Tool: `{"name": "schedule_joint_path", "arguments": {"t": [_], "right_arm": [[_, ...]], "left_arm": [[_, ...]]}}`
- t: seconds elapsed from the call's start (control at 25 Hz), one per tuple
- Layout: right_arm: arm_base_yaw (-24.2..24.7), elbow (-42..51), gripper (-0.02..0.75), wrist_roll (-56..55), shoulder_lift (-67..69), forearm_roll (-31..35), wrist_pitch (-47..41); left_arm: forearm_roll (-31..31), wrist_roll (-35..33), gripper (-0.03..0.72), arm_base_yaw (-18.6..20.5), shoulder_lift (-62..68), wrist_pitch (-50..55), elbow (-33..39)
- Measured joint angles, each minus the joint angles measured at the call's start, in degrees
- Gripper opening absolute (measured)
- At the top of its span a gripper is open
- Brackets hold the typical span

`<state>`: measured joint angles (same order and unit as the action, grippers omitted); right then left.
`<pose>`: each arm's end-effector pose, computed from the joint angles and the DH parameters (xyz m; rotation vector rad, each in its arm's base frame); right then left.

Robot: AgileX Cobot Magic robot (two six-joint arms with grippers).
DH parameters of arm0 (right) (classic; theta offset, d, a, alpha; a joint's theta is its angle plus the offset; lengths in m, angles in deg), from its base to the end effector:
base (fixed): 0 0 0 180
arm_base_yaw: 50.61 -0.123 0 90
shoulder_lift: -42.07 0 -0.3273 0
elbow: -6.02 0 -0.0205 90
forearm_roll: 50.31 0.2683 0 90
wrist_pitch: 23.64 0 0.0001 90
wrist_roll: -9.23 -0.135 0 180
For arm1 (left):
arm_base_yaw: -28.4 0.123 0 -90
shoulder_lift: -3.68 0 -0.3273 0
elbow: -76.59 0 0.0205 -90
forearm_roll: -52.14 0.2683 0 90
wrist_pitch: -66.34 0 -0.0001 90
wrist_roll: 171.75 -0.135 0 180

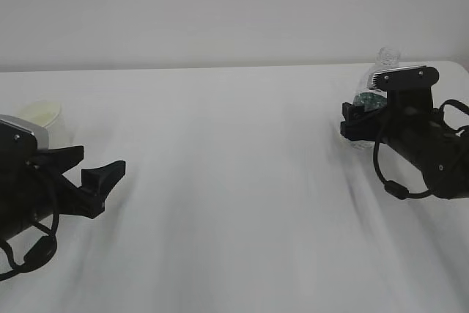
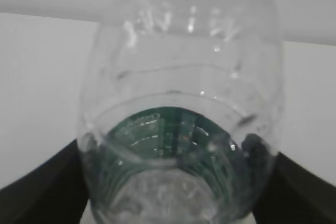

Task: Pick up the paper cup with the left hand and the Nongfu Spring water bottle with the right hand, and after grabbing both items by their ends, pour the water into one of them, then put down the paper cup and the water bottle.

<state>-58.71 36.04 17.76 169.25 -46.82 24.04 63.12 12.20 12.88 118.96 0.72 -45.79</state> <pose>0.4441 0.0571 0.0991 -0.2075 1.9008 -0.0204 0.3020 -0.1082 0.1148 0.3840 1.8494 -0.3419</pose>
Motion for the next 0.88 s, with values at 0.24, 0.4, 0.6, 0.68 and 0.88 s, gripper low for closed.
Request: {"name": "schedule_joint_path", "arguments": {"t": [0.24, 0.4, 0.6, 0.68, 0.88], "right_arm": [[0.0, 1.1, 0.653, 0.0, 0.0, 0.0, 0.4], [0.0, 3.7, 0.652, 0.0, -2.0, -0.1, 0.4], [0.0, 7.5, 0.652, 0.0, -6.4, -0.1, 0.4], [0.0, 9.0, 0.650, 0.0, -7.6, -0.1, 0.4], [0.0, 12.0, 0.648, 0.0, -10.1, -0.1, 0.0]], "left_arm": [[0.0, 0.0, 0.588, 0.0, 0.0, 0.0, 0.0], [0.0, 0.0, 0.588, 0.0, 0.0, 0.0, 0.0], [-0.2, 0.0, 0.588, 0.0, 0.0, 0.0, 0.0], [-0.4, 0.0, 0.588, 0.0, 0.0, 0.0, 0.0], [-0.9, 0.0, 0.587, 0.0, 0.0, 0.0, 0.0]]}}
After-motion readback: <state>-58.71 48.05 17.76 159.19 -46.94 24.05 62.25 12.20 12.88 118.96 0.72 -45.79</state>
